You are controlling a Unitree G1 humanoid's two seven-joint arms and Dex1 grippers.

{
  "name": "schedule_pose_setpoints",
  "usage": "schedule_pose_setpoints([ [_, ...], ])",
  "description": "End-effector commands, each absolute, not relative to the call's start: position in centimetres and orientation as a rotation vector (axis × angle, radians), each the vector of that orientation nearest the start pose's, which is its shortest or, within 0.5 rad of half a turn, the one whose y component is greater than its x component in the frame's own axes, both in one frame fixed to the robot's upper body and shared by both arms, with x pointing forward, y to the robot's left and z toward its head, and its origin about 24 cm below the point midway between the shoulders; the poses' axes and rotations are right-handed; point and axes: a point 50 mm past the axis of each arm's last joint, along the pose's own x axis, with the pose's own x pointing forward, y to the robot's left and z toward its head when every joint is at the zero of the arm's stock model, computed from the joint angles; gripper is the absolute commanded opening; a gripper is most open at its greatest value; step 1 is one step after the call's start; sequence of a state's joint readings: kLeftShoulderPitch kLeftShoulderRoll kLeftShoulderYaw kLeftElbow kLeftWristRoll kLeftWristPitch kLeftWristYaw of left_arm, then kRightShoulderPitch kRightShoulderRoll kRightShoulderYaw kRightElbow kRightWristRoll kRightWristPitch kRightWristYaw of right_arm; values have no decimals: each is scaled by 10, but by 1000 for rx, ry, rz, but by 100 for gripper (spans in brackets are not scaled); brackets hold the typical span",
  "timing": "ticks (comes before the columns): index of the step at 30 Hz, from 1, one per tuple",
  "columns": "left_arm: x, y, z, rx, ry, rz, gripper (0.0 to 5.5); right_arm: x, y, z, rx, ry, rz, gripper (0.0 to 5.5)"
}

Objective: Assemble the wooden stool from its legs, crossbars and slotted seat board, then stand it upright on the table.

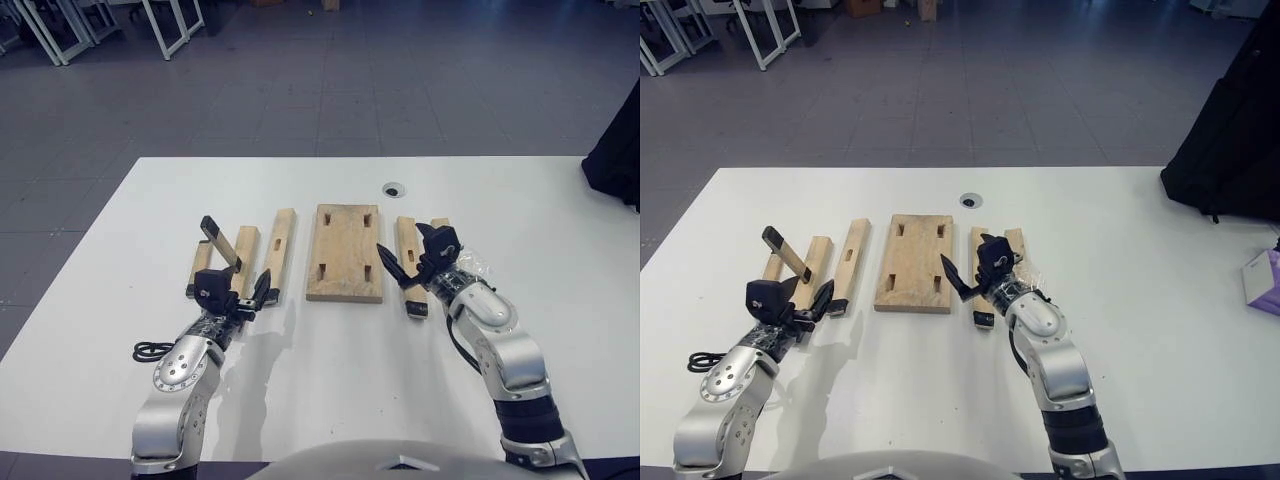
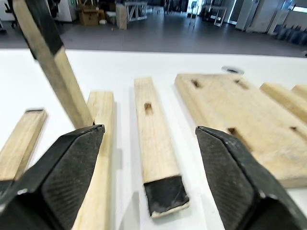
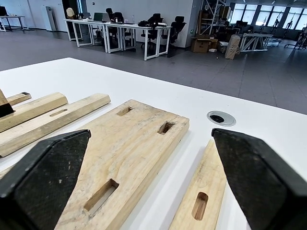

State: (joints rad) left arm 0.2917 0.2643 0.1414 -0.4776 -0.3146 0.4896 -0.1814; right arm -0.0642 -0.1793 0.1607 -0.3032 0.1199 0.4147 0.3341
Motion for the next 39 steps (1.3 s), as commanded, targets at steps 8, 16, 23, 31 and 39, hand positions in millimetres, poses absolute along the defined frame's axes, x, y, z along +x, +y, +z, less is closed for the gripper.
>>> schedule_pose_setpoints([
  [8,208,234,66,-77,435,28,352,245,-111,82,-73,109,545,465],
  [16,212,240,52,-34,579,34,352,245,-108,83,-67,107,550,465],
  [23,214,238,42,-22,621,-12,352,246,-106,84,-62,102,554,465],
  [31,207,239,33,-20,658,9,334,246,-107,84,-58,104,549,465],
  [39,201,246,21,-28,731,15,211,247,-103,85,-84,81,557,465],
])
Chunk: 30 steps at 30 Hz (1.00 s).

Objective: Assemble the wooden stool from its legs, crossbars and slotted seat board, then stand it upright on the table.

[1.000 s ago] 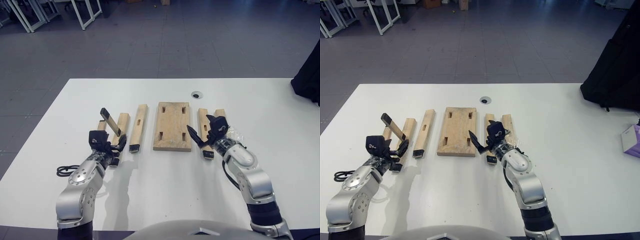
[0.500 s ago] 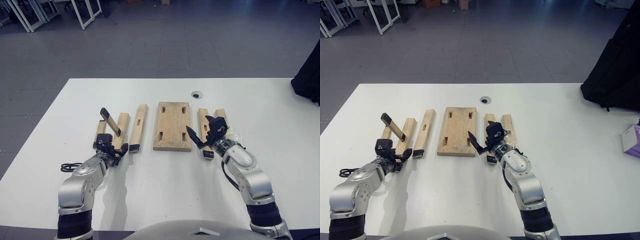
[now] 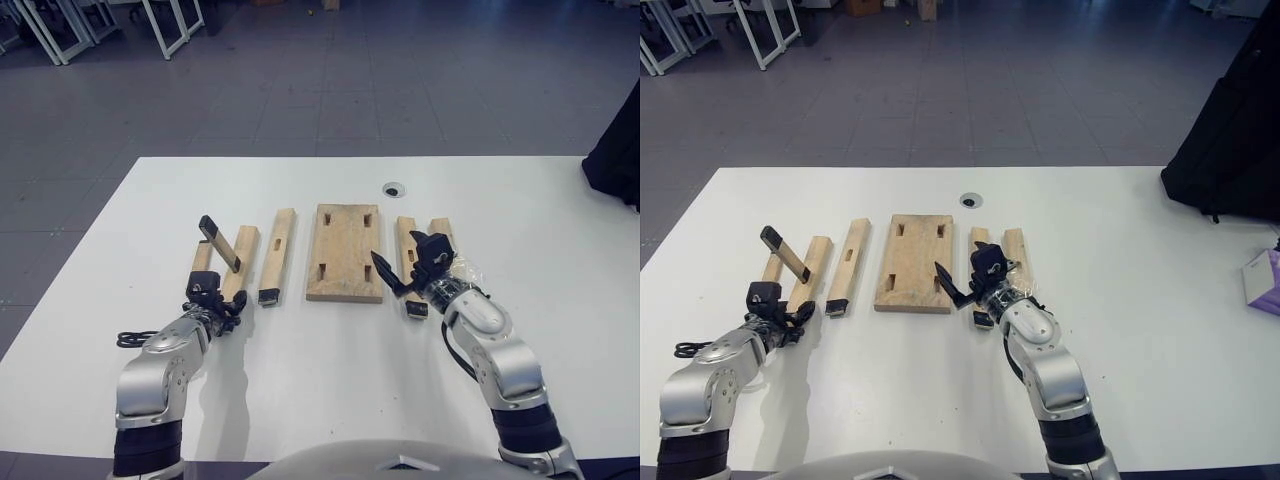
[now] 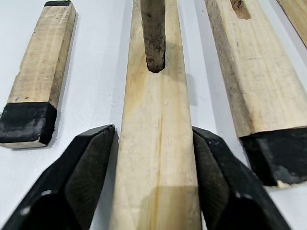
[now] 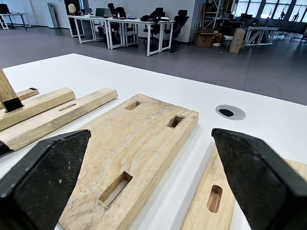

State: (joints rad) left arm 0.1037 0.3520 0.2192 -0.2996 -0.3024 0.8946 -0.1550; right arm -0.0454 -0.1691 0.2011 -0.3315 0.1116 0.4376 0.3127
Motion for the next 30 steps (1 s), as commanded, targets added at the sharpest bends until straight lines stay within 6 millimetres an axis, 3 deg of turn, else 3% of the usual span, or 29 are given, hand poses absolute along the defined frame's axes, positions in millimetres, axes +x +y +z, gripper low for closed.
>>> schedule_pose_setpoints([
  [1,201,246,19,-23,738,11,203,247,-103,85,-83,82,556,465],
  [5,202,243,17,-25,723,3,202,248,-103,85,-83,85,553,465],
  [9,215,238,30,-82,576,20,202,250,-105,86,-81,83,548,465],
  [12,234,236,53,-288,407,54,202,253,-107,87,-83,72,539,465],
  [16,252,227,96,-308,172,-67,202,262,-111,95,-69,46,532,465],
  [19,252,203,121,-388,61,-385,202,269,-115,107,53,32,545,465],
  [22,216,175,129,-485,104,-953,202,272,-114,129,439,22,665,489],
  [24,194,174,133,-655,129,-1225,202,265,-114,152,753,-36,836,523],
  [27,193,176,136,-789,127,-1350,202,251,-121,173,1044,-125,1042,550],
  [30,196,179,138,-837,142,-1390,202,242,-128,169,1111,-93,1119,550],
])
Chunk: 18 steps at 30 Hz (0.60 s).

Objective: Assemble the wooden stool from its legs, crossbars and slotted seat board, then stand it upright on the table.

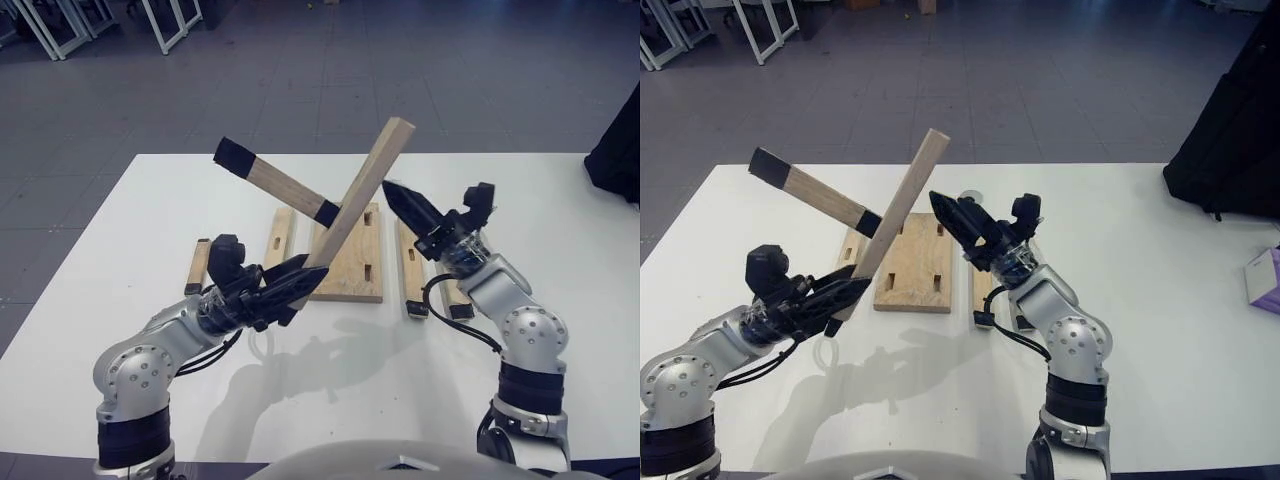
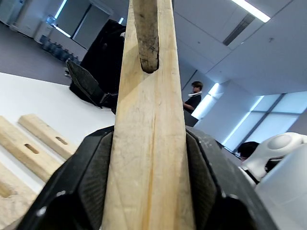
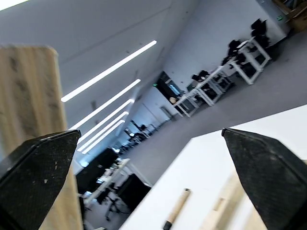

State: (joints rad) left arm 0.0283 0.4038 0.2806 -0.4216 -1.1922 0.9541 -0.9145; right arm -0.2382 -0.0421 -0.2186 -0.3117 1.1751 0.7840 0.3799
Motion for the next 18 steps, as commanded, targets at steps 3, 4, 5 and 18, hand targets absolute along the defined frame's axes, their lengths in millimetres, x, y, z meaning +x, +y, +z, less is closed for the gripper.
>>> schedule_pose_setpoints([
  [3,197,182,138,-856,165,-1396,202,230,-129,164,1122,-23,1198,550],
  [4,197,182,137,-857,182,-1396,202,226,-128,164,1128,-6,1226,550],
  [5,197,182,134,-854,203,-1391,202,222,-125,165,1124,5,1251,550],
  [18,194,178,116,-806,310,-1372,202,228,-96,158,987,95,1212,491],
])
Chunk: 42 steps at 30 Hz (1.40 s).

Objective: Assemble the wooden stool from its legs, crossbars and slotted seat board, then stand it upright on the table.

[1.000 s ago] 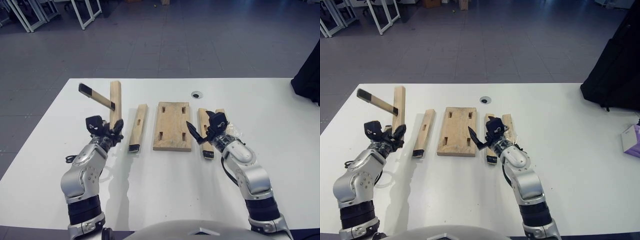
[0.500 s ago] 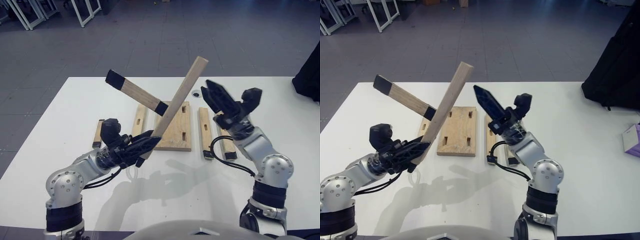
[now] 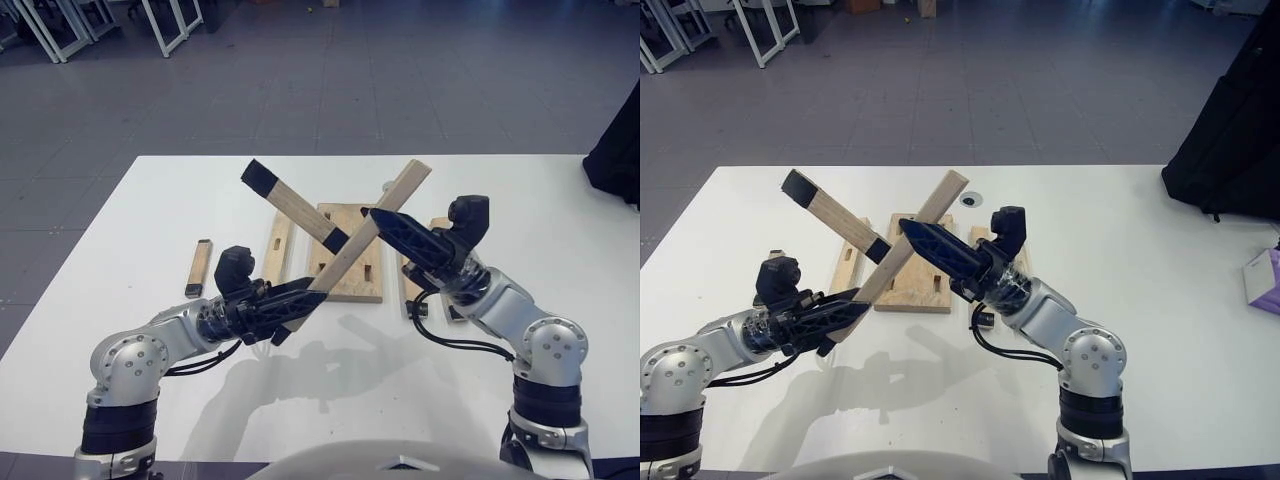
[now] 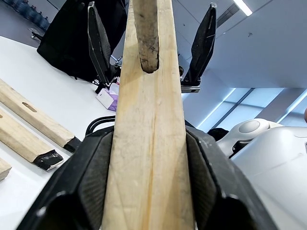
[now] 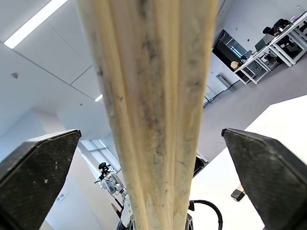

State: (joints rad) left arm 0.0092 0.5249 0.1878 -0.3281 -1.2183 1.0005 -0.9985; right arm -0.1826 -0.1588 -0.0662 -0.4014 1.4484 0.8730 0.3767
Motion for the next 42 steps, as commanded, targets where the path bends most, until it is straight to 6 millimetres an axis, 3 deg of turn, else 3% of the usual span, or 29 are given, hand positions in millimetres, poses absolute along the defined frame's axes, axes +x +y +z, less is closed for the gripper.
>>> schedule_pose_setpoints([
  [1,193,178,116,-801,310,-1371,202,228,-97,157,986,91,1203,475],
  [16,190,177,113,-796,340,-1375,202,231,-102,162,985,72,1237,205],
  [34,193,183,107,-784,310,-1303,202,231,-107,164,923,62,1245,202],
  [35,193,183,107,-784,310,-1298,242,232,-108,164,920,57,1241,202],
  [42,210,188,107,-753,254,-1189,357,249,-123,178,846,-77,1138,202],
])
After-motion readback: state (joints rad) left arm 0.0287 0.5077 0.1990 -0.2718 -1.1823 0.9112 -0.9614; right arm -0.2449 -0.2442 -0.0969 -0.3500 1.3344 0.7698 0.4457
